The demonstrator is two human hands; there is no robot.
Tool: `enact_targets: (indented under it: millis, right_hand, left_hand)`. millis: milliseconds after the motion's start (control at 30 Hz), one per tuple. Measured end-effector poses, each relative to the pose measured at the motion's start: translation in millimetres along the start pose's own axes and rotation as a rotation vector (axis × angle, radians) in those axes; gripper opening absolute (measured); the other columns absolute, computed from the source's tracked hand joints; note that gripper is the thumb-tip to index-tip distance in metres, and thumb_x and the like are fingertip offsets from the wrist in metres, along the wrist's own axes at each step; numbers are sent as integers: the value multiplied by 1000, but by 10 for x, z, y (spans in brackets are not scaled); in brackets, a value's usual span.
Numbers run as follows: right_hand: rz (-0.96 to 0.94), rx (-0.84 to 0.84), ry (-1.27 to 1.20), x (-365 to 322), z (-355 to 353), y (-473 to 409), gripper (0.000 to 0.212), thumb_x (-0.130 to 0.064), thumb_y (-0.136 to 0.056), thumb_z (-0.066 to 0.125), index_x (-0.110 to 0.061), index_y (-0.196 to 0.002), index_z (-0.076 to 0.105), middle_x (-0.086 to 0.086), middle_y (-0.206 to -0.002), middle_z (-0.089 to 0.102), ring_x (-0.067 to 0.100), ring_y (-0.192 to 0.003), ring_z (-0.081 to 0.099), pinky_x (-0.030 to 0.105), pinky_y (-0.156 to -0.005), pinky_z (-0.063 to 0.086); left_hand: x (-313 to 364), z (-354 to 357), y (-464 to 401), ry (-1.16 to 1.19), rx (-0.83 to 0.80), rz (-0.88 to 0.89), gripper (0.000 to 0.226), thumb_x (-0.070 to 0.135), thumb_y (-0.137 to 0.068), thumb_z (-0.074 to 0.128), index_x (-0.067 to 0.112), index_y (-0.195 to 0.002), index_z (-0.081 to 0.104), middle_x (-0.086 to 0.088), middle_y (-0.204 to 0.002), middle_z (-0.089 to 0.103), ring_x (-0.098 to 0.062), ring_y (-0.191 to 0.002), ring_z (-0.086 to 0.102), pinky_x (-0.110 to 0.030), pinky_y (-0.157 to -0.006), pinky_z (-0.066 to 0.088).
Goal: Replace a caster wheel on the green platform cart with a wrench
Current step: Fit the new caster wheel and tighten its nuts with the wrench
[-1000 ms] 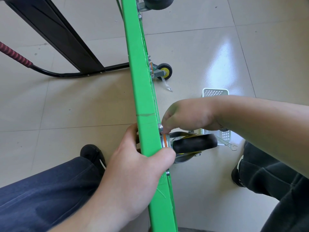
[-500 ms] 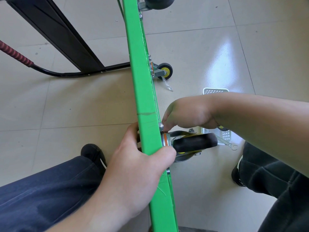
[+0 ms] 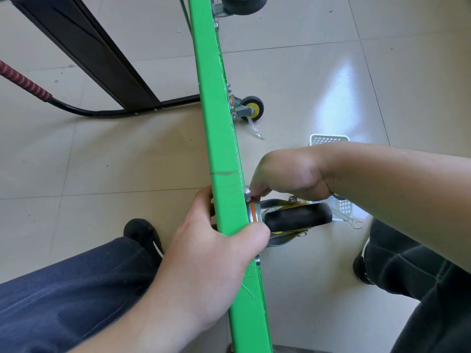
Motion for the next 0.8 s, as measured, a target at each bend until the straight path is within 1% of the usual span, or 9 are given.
enact_targets:
  millis: [100,167,267,333,433,600,667,733,800]
  right_hand:
    - [-27,42,78,-3,-1,-4,28,-14,-99,58,-17,-72,63,-5,-87,56,24,-102,48,35,-92,40]
    - [-48,63,153,-22,-8,4,24,-17,-97,58,-19,-74,64,-1,-100,59,25,-106,50,37,-98,44]
    - [-40,35,150,-22,-39,-7,14,-25,-94,63,-18,-98,75,-2,-127,64,24,-125,51,42,-115,38]
    - [-39,38,145,-13,-56,-1,27,-30,-92,69,-16,-114,74,-1,-135,63,24,-132,50,43,-118,35]
    - [-68,27,160,3,-60,-4,33,-31,-92,73,-14,-121,72,2,-136,64,24,-129,53,41,-115,38]
    - [-98,47,170,11,-51,-12,29,-28,-92,74,-14,-117,74,0,-129,67,23,-125,56,43,-114,40]
    - [-119,53,207,10,-89,24,24,-33,-92,74,-19,-110,77,-4,-124,69,19,-120,57,40,-112,41]
    - [-144,83,147,34,-150,38,20,-33,-94,70,-21,-109,78,-6,-125,69,15,-119,57,34,-109,40]
    - [-124,146,90,90,-240,35,22,-28,-98,64,-19,-113,77,-6,-121,70,13,-112,58,28,-98,43]
  left_hand:
    - [-1,0,4,3,-1,-4,40,42,-74,70,37,-113,66,9,-97,77,-18,-92,74,-54,-86,61]
    - [-1,-1,3,6,-3,-4,40,41,-74,70,38,-114,66,9,-98,77,-18,-92,75,-53,-86,61]
    - [0,2,-2,5,-6,1,40,41,-75,70,40,-114,66,9,-99,77,-19,-92,75,-54,-86,61]
    - [-4,-1,-4,6,-2,1,41,41,-75,71,41,-115,65,10,-99,77,-18,-93,75,-53,-86,61]
    - [-14,-1,-8,3,-3,0,42,41,-75,72,39,-116,65,9,-100,77,-20,-94,75,-54,-86,61]
    - [-22,6,-12,-10,0,1,41,44,-73,71,40,-114,65,10,-100,76,-20,-95,74,-54,-86,60]
    - [-23,5,-15,-13,1,2,42,44,-73,71,40,-114,65,9,-100,76,-21,-95,74,-54,-87,60]
    - [-20,3,-21,-14,4,4,42,45,-72,70,40,-113,65,10,-100,77,-21,-95,74,-54,-87,60]
    - [-21,-1,-29,-13,3,10,42,46,-72,70,39,-114,66,11,-101,77,-21,-96,74,-54,-87,60]
Point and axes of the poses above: each hand's wrist, its own y-axis away from the middle knuckle, its own z-axis out of the palm, x = y × z, the point moved 1 cm from there along -y, towards the middle knuckle
